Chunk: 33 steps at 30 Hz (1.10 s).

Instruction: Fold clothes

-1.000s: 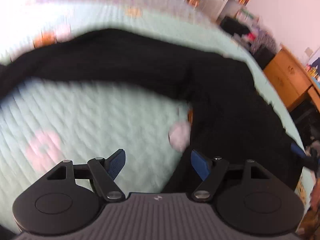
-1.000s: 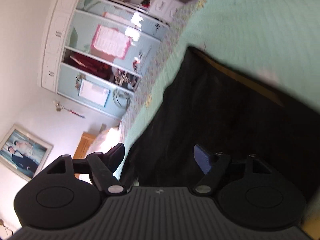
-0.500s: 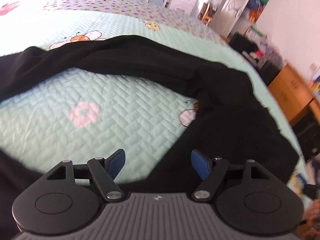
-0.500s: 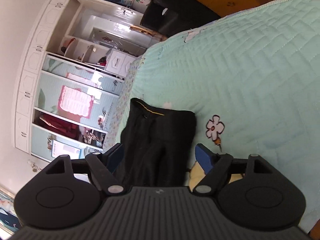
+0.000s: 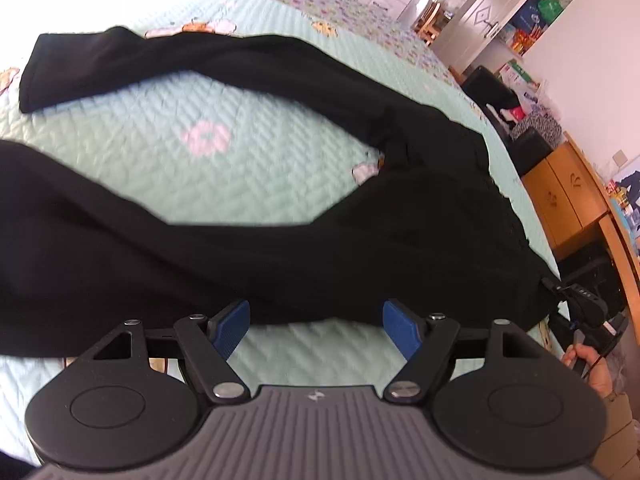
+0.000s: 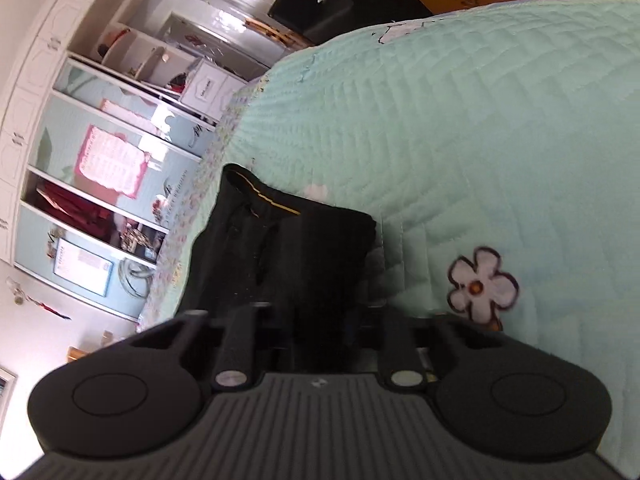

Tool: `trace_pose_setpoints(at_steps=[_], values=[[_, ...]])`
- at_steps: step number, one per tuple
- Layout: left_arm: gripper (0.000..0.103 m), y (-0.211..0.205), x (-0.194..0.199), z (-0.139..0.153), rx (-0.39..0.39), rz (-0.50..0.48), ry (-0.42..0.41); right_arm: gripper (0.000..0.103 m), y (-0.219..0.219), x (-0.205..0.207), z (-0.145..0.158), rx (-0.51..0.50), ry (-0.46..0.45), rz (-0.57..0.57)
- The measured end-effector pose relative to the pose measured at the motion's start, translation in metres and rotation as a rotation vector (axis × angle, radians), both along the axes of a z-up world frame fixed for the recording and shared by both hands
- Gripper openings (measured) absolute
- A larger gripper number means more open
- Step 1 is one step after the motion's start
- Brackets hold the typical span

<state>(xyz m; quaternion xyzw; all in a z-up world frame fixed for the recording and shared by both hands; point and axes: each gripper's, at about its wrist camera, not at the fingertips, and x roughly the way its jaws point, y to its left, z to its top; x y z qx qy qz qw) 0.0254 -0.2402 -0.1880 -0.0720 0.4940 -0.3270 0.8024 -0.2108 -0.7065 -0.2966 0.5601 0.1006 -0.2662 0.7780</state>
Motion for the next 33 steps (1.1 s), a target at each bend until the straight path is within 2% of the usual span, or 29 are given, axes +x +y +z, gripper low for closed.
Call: trace_pose_setpoints(at_steps=[3,5,6,8,10,13,16,18,20,23,26,29,32,33], values=[[0.076,0.005,-0.007,-0.003,0.004,-0.004,0.014,0.017,0.01,-0.022,0.003,-0.029,0.005,-0.056],[0.076,0.009,-0.011,-0.006,0.003,0.003,0.029,0.017,0.009,-0.029,-0.009,0.001,0.027,-0.078],[0.076,0.012,-0.012,-0.007,0.004,0.009,0.037,0.013,0.007,-0.031,-0.016,0.014,0.031,-0.082],[0.076,0.019,-0.015,-0.006,-0.003,0.018,0.032,0.012,0.007,-0.029,-0.019,-0.021,0.046,-0.068],[0.076,0.028,-0.015,-0.002,-0.017,0.039,0.009,0.015,0.008,-0.028,-0.012,-0.042,0.069,-0.07],[0.076,0.045,-0.011,0.003,-0.034,0.103,-0.017,0.022,0.014,-0.04,-0.007,0.002,0.055,-0.14],[0.076,0.071,0.001,0.005,-0.084,0.222,0.002,0.028,0.028,-0.061,-0.002,0.032,0.031,-0.162],[0.076,0.091,0.01,0.003,-0.132,0.319,0.036,0.04,0.041,-0.074,-0.002,0.057,-0.007,-0.148],[0.076,0.112,0.025,-0.002,-0.194,0.431,0.111,0.051,0.054,-0.088,-0.001,0.07,-0.037,-0.125],[0.076,0.142,0.046,-0.002,-0.271,0.591,0.178,0.055,0.075,-0.099,0.003,0.091,-0.062,-0.1],[0.08,0.148,0.071,0.009,-0.205,0.656,0.171,0.059,0.088,-0.095,0.013,0.081,-0.07,-0.065],[0.08,0.135,0.098,0.018,-0.142,0.646,0.159,0.064,0.093,-0.079,0.026,0.061,-0.069,-0.017],[0.08,0.112,0.125,0.017,0.005,0.661,0.168,0.065,0.099,-0.063,0.036,0.049,-0.079,0.015],[0.08,0.105,0.134,0.014,0.028,0.655,0.184,0.065,0.101,-0.059,0.039,0.042,-0.081,0.028]])
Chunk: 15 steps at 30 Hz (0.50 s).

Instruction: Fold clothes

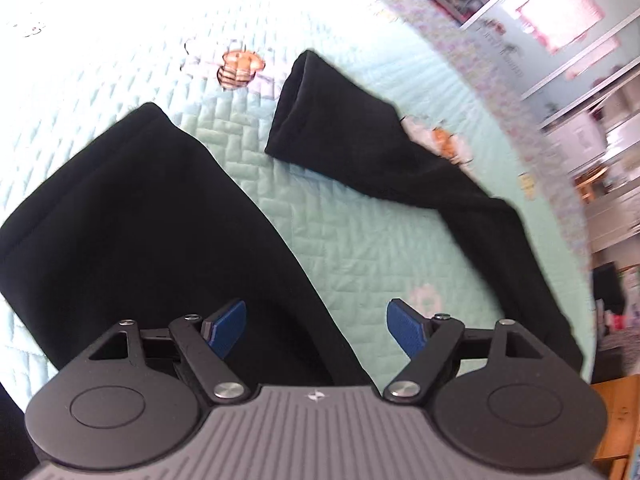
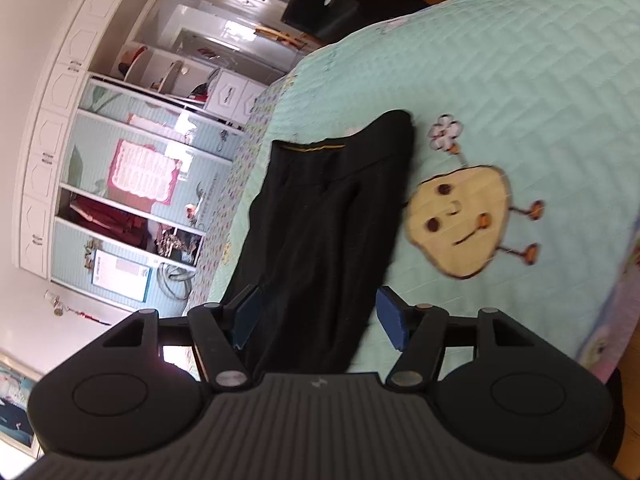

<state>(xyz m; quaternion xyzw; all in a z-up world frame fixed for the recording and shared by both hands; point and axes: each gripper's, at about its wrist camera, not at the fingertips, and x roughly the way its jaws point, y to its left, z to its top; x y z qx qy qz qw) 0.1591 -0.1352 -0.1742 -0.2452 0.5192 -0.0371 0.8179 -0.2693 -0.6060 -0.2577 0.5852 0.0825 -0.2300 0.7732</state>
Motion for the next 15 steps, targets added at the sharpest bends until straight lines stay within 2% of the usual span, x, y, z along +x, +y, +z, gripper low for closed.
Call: trace_pose_setpoints(at_steps=[5,7,8,9,10,11,12,14,15], values=[[0.08,-0.035,0.029,-0.027,0.147,-0.045,0.065,0.066,0.014,0.014,0.004,-0.014,0.035,0.068],[0.077,-0.04,0.033,-0.044,0.193,-0.022,0.127,0.066,0.018,0.014,0.001,-0.002,0.046,0.077],[0.077,-0.042,0.032,-0.048,0.216,-0.017,0.127,0.066,0.019,0.013,-0.001,0.004,0.052,0.078],[0.072,-0.044,0.03,-0.047,0.251,-0.009,0.119,0.066,0.02,0.012,-0.002,0.009,0.058,0.08],[0.052,-0.046,0.029,-0.046,0.283,-0.001,0.11,0.066,0.022,0.01,-0.004,0.014,0.063,0.08],[0.037,-0.043,0.027,-0.044,0.276,0.002,0.099,0.066,0.023,0.009,-0.005,0.016,0.067,0.081],[0.015,-0.04,0.026,-0.041,0.269,0.006,0.087,0.067,0.024,0.007,-0.006,0.017,0.07,0.08],[0.01,-0.034,0.022,-0.036,0.254,0.011,0.06,0.067,0.025,0.002,-0.007,0.021,0.072,0.075],[0.009,-0.032,0.02,-0.027,0.232,0.009,0.014,0.067,0.025,0.0,-0.008,0.023,0.072,0.072]])
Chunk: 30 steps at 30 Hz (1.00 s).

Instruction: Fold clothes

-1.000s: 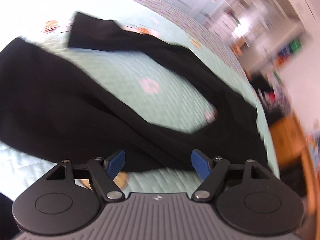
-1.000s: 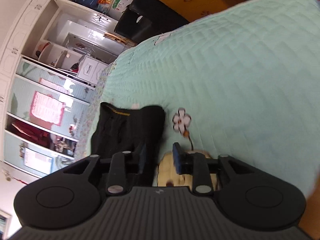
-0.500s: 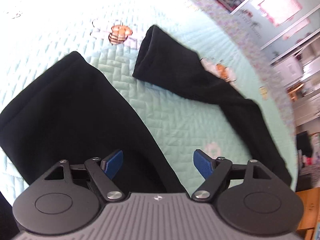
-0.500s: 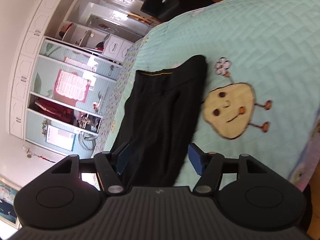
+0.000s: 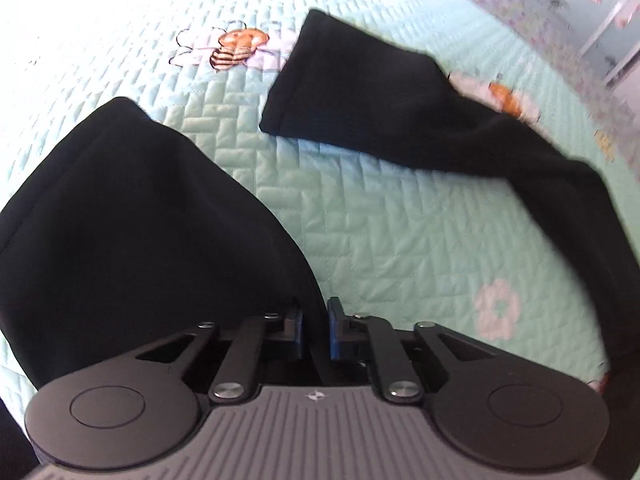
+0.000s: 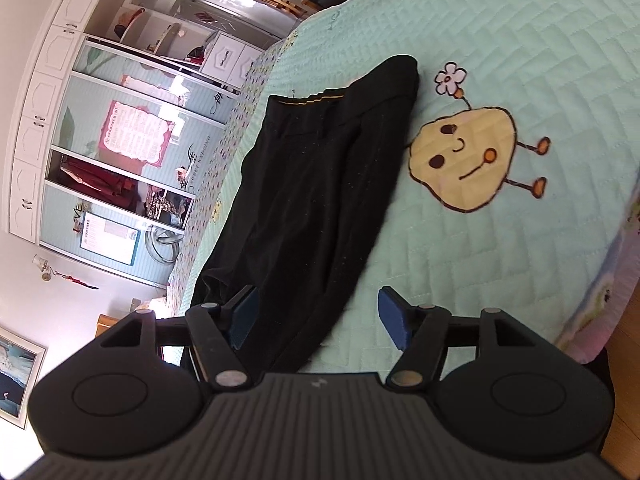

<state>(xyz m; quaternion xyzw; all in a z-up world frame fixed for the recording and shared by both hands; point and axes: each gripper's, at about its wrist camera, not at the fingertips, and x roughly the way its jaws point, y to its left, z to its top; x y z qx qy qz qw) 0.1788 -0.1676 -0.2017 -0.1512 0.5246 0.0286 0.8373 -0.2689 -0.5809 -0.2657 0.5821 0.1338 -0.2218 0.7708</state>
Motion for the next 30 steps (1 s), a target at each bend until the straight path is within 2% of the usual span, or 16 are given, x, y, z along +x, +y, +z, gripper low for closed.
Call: trace_pose_setpoints(at_steps=[3,5,8,10,11,13,14,16,19,20,22,23,25,26,27,30], values=[[0.008,0.006,-0.009,0.032,-0.074,-0.028,-0.159,0.067,0.002,-0.001,-0.001,0.003,0.001,0.0],[0.008,0.012,-0.021,0.068,-0.19,-0.061,-0.319,0.067,0.003,0.002,0.001,0.001,0.003,0.009],[0.008,0.023,-0.049,0.125,-0.297,-0.162,-0.562,0.067,0.006,0.007,0.007,-0.016,0.004,0.03],[0.008,0.037,-0.07,0.141,-0.32,-0.193,-0.631,0.067,0.008,0.012,0.011,-0.028,0.002,0.043],[0.008,0.045,-0.078,0.139,-0.3,-0.192,-0.64,0.067,0.009,0.013,0.011,-0.032,0.001,0.046],[0.008,0.062,-0.087,0.117,-0.216,-0.152,-0.608,0.067,0.012,0.017,0.01,-0.03,0.005,0.052],[0.008,0.072,-0.087,0.097,-0.182,-0.113,-0.562,0.067,0.013,0.02,0.008,-0.024,0.009,0.057],[0.009,0.095,-0.086,0.05,-0.16,-0.022,-0.411,0.067,0.018,0.026,0.004,-0.013,0.017,0.075],[0.015,0.134,-0.091,-0.024,-0.19,0.148,-0.151,0.067,0.025,0.036,0.001,-0.01,0.033,0.116],[0.015,0.143,-0.098,-0.038,-0.229,0.188,-0.135,0.067,0.026,0.038,0.001,-0.012,0.04,0.132],[0.02,0.153,-0.108,-0.037,-0.268,0.172,-0.192,0.069,0.03,0.042,0.001,-0.015,0.054,0.159],[0.022,0.152,-0.108,-0.034,-0.251,0.143,-0.194,0.073,0.03,0.043,0.0,-0.014,0.061,0.162],[0.041,0.155,-0.11,-0.025,-0.266,0.128,-0.218,0.075,0.03,0.043,-0.003,-0.006,0.074,0.164],[0.044,0.158,-0.112,-0.022,-0.276,0.134,-0.235,0.075,0.03,0.043,-0.006,0.008,0.078,0.158],[0.048,0.158,-0.112,-0.018,-0.262,0.131,-0.255,0.075,0.03,0.043,-0.009,0.022,0.082,0.152],[0.049,0.148,-0.11,-0.01,-0.158,0.036,-0.306,0.075,0.03,0.041,-0.015,0.043,0.085,0.139]])
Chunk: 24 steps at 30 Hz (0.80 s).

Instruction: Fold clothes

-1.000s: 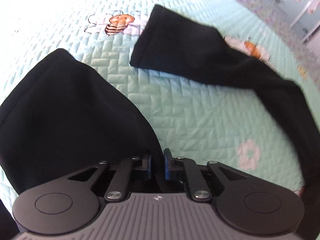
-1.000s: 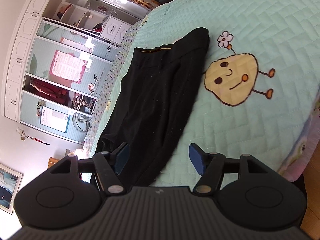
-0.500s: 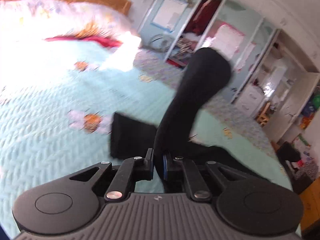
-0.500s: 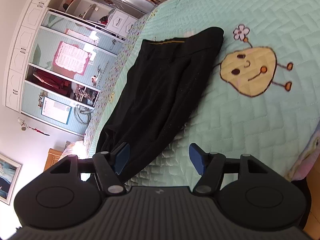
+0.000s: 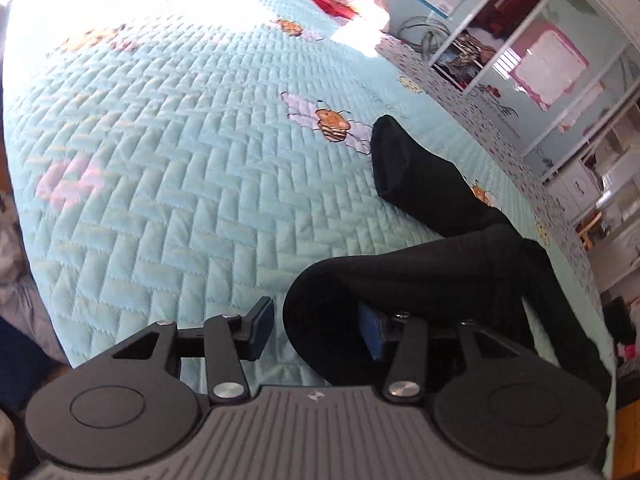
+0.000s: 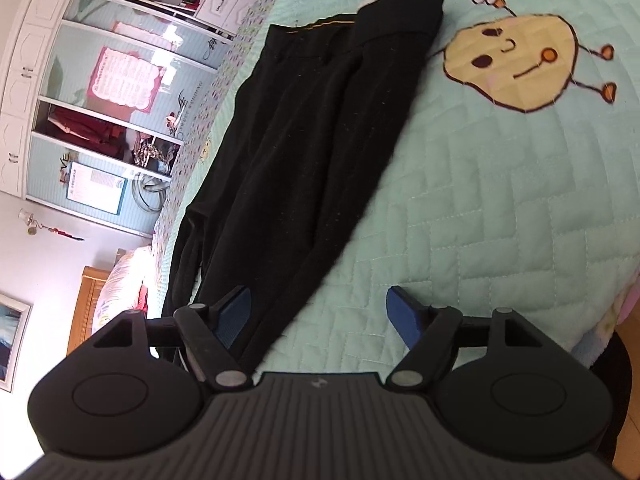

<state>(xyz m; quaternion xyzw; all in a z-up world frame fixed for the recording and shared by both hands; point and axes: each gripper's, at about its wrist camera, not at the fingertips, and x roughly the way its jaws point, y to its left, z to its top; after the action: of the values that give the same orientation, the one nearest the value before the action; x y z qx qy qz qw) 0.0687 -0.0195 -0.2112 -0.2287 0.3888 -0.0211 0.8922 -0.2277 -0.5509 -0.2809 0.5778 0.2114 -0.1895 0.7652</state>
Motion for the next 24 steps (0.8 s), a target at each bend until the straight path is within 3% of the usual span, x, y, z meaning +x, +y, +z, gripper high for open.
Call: trace_pose_setpoints(at_steps=[5,9,11,14,17,24], values=[[0.054,-0.035,0.0,0.009,0.256,-0.211,-0.148,0.075,0.001,-0.003,-0.002,0.019,-0.005,-0.006],[0.057,-0.068,-0.012,0.016,0.51,-0.419,-0.328,0.075,0.002,-0.004,-0.001,0.022,-0.001,-0.005],[0.065,-0.085,-0.018,0.018,0.655,-0.545,-0.43,0.075,0.002,-0.004,0.0,0.018,0.004,-0.003],[0.075,-0.101,-0.02,0.016,0.826,-0.635,-0.527,0.076,0.002,-0.005,0.0,0.017,0.006,-0.005],[0.076,-0.1,-0.009,0.018,0.849,-0.648,-0.536,0.076,0.004,-0.006,0.001,0.02,0.004,-0.006],[0.077,-0.075,0.015,0.024,0.635,-0.701,-0.439,0.076,0.006,-0.007,0.0,0.027,-0.002,-0.007]])
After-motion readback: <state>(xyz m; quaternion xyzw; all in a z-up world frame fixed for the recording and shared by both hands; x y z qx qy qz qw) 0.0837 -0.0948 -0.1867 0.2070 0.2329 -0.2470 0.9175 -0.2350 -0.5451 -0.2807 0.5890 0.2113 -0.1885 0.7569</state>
